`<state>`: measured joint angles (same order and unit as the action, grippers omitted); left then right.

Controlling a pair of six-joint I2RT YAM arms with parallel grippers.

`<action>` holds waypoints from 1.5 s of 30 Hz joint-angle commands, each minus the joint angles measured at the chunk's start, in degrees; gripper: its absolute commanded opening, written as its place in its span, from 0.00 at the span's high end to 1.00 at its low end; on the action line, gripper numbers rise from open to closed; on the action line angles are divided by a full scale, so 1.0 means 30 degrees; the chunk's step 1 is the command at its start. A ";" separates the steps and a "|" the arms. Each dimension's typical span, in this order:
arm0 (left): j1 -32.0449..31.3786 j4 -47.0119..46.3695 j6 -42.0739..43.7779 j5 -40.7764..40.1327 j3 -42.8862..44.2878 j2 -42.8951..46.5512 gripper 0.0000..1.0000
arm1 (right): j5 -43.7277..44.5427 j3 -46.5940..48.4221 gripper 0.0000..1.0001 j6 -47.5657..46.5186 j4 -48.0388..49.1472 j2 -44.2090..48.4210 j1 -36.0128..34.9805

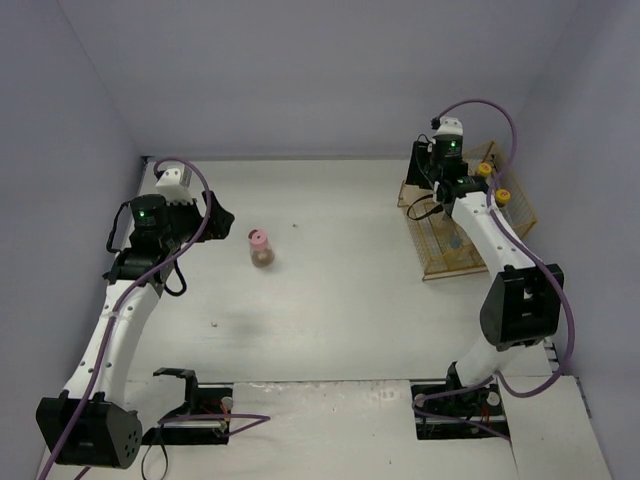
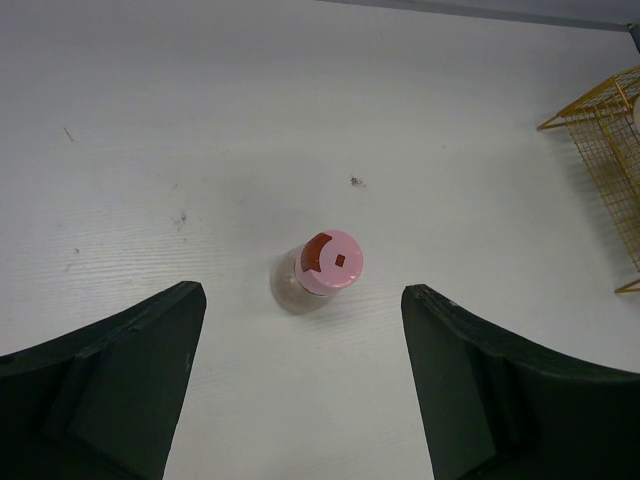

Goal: Organize the condiment bottles

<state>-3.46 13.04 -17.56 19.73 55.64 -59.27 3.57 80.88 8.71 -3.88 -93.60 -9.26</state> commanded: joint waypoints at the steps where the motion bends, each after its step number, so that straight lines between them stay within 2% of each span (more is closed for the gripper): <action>1: 0.0159 -0.1240 -0.0152 0.0338 0.0761 -0.0020 0.20 | -0.0137 0.0433 1.00 0.0348 0.1088 -0.0205 0.0477; 15: 0.0363 -0.1299 -0.0298 0.0631 0.0790 -0.0138 0.20 | 0.0332 -0.0915 1.00 0.0320 0.2437 -0.0410 0.1093; 18: 0.0364 -0.1270 -0.0357 0.0690 0.0790 -0.0167 0.20 | 0.0216 -0.1208 0.90 0.0232 0.2494 -0.0644 0.1094; 22: 0.0364 -0.1299 -0.0386 0.0749 0.0790 -0.0196 0.20 | -0.0107 -0.1530 0.68 0.0260 0.2553 -0.0938 0.1122; 27: 0.0393 -0.1299 -0.0386 0.0778 0.0790 -0.0225 0.20 | -0.0166 -0.1823 0.52 0.0144 0.2611 -0.0997 0.1094; 28: 0.0393 -0.1299 -0.0386 0.0807 0.0790 -0.0225 0.20 | -0.0224 -0.1824 0.46 0.0115 0.2612 -0.0967 0.1122; 35: 0.0393 -0.1328 -0.0416 0.0808 0.0790 -0.0255 0.20 | -0.0721 -0.1795 0.28 -0.0208 0.2700 -0.0324 0.1064; 38: 0.0393 -0.1328 -0.0445 0.0866 0.0790 -0.0255 0.20 | -0.1015 -0.1619 0.26 -0.0412 0.2582 0.0201 0.0918; 41: 0.0393 -0.1299 -0.0445 0.0837 0.0819 -0.0255 0.20 | -0.2125 -0.1823 0.25 -0.1085 0.2932 0.1253 0.0129; 45: 0.0422 -0.1328 -0.0474 0.0808 0.0790 -0.0196 0.20 | -0.2246 -0.2146 0.12 -0.1965 0.3373 0.2400 -0.1861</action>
<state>-2.87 13.02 -18.33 21.19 55.64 -60.23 -0.84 73.91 5.85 0.97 -92.95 -10.44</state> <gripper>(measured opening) 0.800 0.855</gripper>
